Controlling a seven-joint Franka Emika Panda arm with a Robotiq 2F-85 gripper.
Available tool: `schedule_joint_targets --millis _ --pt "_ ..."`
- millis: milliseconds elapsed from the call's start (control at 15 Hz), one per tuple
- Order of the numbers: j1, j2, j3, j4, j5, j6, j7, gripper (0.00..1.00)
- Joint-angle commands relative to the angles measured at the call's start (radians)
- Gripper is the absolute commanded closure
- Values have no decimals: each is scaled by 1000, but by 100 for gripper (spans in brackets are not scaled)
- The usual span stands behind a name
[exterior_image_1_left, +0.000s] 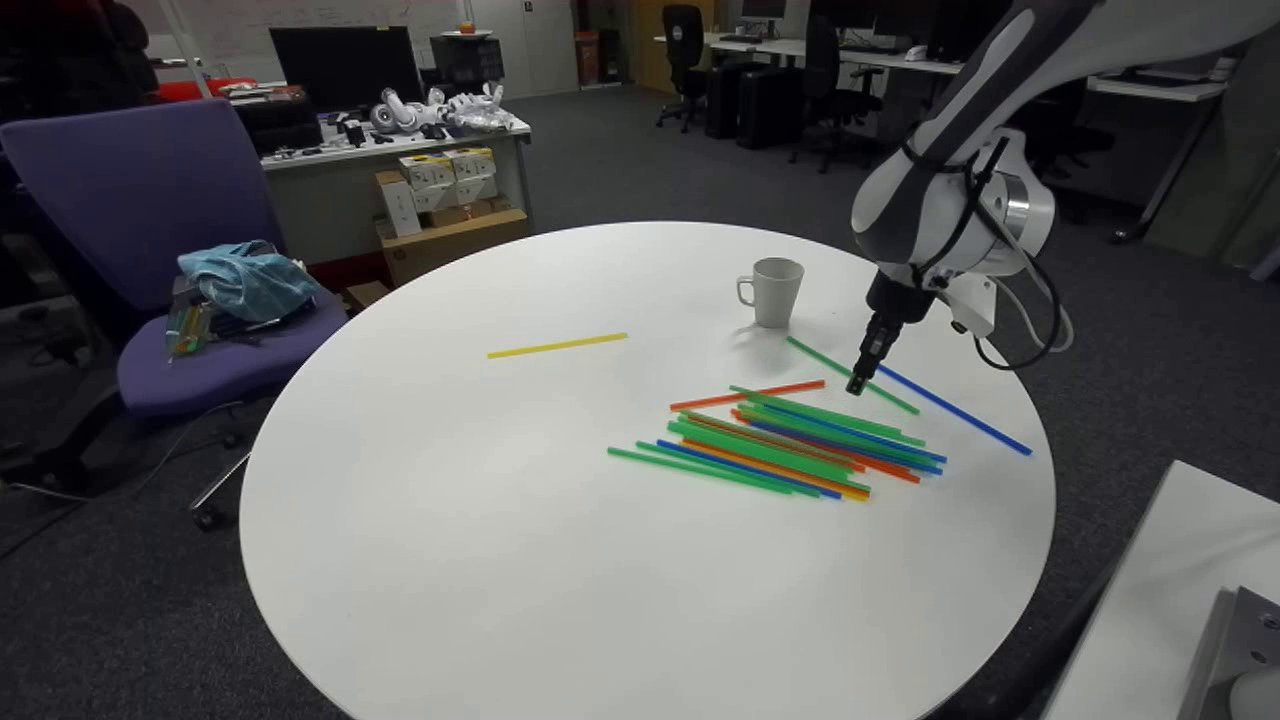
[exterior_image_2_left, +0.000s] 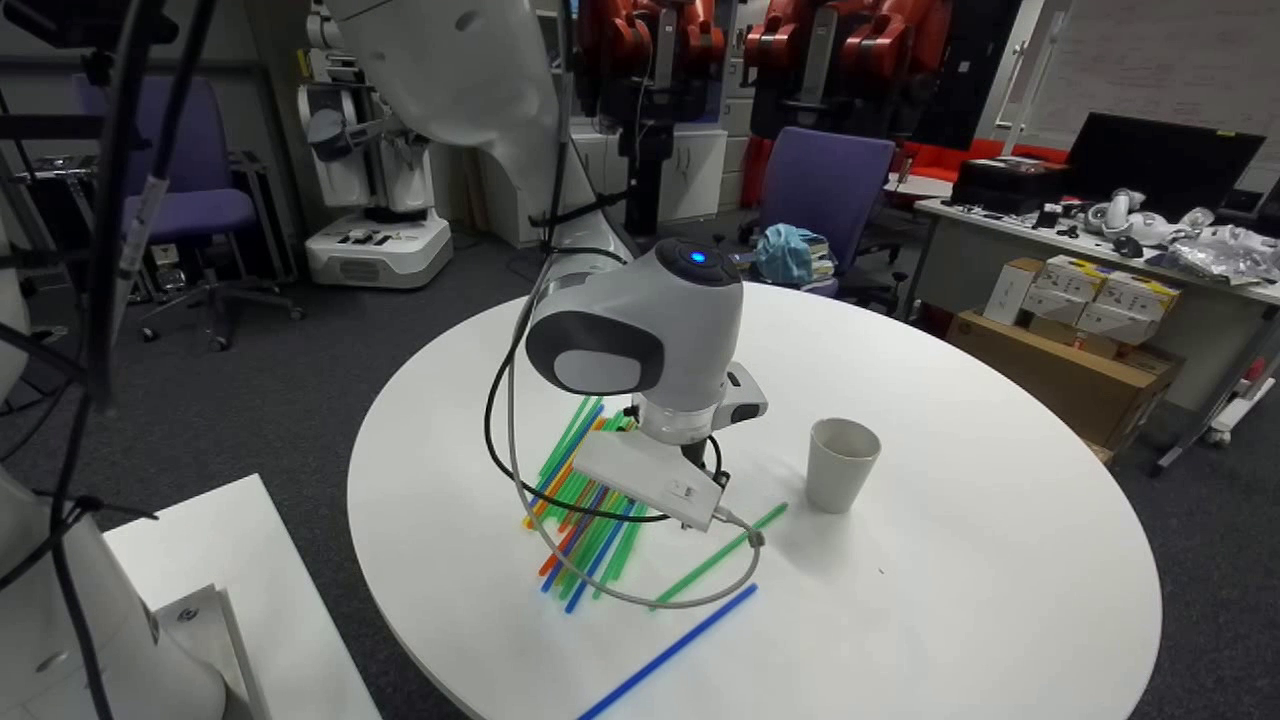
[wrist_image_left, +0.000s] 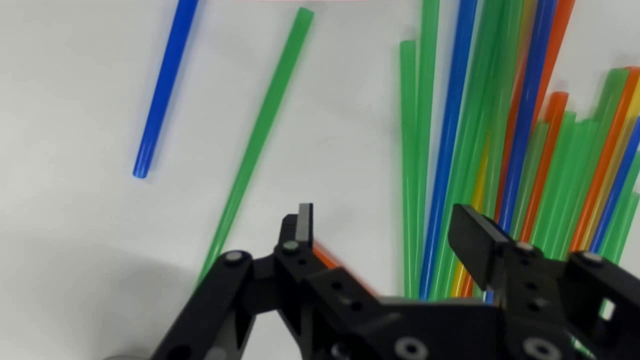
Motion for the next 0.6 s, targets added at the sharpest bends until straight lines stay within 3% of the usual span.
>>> schedule_joint_targets --millis 0,333,533 --pt "9 -18 -15 -11 -16 -16 25 0" --pt "3 60 -34 69 10 151 76 0" --pt "82 118 -150 104 -52 167 243 0"
